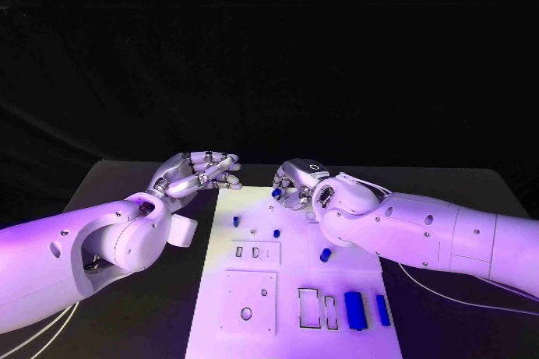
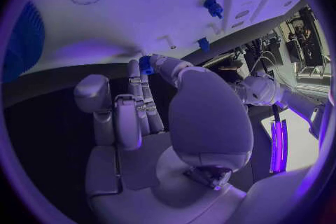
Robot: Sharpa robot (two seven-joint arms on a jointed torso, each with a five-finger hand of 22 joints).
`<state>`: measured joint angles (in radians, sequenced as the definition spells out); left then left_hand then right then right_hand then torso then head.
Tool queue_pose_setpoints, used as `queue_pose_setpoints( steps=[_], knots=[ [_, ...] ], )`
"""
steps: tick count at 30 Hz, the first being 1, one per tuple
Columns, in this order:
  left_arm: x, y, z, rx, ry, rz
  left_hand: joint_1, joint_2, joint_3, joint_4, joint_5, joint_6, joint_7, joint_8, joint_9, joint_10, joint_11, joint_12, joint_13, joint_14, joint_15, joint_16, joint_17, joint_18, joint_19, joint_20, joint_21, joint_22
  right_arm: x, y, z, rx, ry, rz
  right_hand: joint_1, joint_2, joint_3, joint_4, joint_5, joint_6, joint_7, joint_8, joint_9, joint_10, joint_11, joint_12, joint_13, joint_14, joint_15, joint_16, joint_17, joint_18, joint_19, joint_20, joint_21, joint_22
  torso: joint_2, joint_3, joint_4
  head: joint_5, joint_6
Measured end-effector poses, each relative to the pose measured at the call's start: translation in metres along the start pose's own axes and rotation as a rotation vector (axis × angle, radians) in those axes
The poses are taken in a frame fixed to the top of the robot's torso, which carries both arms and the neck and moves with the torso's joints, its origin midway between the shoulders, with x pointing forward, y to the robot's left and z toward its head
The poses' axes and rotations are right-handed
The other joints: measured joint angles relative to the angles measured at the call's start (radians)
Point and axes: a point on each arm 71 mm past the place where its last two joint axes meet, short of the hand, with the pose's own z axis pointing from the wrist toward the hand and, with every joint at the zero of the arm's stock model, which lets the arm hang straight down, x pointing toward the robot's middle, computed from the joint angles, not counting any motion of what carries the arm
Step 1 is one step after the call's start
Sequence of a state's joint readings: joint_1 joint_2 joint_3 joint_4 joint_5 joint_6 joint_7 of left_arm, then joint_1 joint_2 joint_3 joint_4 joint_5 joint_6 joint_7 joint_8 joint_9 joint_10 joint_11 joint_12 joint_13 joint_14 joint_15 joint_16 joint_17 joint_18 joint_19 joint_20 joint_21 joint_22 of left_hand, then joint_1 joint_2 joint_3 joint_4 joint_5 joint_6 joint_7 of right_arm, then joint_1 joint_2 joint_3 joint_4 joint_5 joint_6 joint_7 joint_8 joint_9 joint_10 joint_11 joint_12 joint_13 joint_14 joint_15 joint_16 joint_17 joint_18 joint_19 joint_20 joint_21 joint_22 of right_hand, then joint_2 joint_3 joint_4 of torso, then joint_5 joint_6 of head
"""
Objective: Assemble the parts on the task board
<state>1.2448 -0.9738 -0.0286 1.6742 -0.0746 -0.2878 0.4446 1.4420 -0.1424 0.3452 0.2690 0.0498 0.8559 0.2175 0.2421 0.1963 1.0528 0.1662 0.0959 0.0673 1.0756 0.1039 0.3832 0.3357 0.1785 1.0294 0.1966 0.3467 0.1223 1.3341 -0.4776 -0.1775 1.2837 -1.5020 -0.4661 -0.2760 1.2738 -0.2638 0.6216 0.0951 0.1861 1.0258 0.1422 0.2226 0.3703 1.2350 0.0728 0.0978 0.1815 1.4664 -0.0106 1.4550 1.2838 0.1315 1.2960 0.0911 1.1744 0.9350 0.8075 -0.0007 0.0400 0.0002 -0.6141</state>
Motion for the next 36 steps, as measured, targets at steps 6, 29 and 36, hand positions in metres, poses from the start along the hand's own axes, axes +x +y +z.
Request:
queue_pose_setpoints(
  steps=[6,29,36],
  knots=[
    [0.0,0.0,0.0,0.0,0.0,0.0,0.0,0.0,0.0,0.0,0.0,0.0,0.0,0.0,0.0,0.0,0.0,0.0,0.0,0.0,0.0,0.0,0.0,0.0,0.0,0.0,0.0,0.0,0.0,-0.002,0.001,0.006,0.0,0.001,-0.002,-0.013,0.0,0.0,-0.004,-0.042,0.008,-0.028,-0.003,-0.027,0.011,-0.003,-0.011,0.0,0.007,0.0,-0.008,0.0,-0.007,0.007,-0.008,-0.008,0.0,-0.0002,0.0002,0.0,0.0],
    [-0.003,0.001,0.002,-0.001,-0.005,0.003,0.0,0.0,0.003,-0.003,0.0,0.0,0.0,-0.005,0.0,0.0,0.0,0.0,0.0,0.0,0.0,0.0,0.001,0.0,0.0,0.0,0.0,-0.001,-0.003,-0.009,-0.016,0.0,0.011,0.026,-0.012,-0.025,-0.086,-0.013,-0.008,-0.061,0.007,-0.049,0.006,-0.037,0.009,0.006,-0.019,0.0,0.007,0.0,-0.014,0.0,-0.011,0.011,-0.015,-0.007,0.001,-0.0001,0.0007,-0.005,-0.001],
    [-0.006,0.001,0.003,-0.001,-0.012,0.006,0.0,0.0,0.003,-0.003,0.0,0.0,0.0,-0.005,0.0,0.0,0.0,0.0,0.0,0.0,0.0,0.0,0.002,0.0,0.0,0.0,0.0,-0.001,-0.015,-0.025,-0.042,0.004,-0.006,0.056,0.0,-0.025,-0.141,-0.019,-0.008,-0.051,0.002,-0.053,0.015,0.008,0.002,0.047,-0.017,0.0,0.007,0.0,-0.031,0.0,-0.011,0.011,-0.015,-0.002,-0.001,0.0011,-0.0006,0.0,0.0]
  ],
)
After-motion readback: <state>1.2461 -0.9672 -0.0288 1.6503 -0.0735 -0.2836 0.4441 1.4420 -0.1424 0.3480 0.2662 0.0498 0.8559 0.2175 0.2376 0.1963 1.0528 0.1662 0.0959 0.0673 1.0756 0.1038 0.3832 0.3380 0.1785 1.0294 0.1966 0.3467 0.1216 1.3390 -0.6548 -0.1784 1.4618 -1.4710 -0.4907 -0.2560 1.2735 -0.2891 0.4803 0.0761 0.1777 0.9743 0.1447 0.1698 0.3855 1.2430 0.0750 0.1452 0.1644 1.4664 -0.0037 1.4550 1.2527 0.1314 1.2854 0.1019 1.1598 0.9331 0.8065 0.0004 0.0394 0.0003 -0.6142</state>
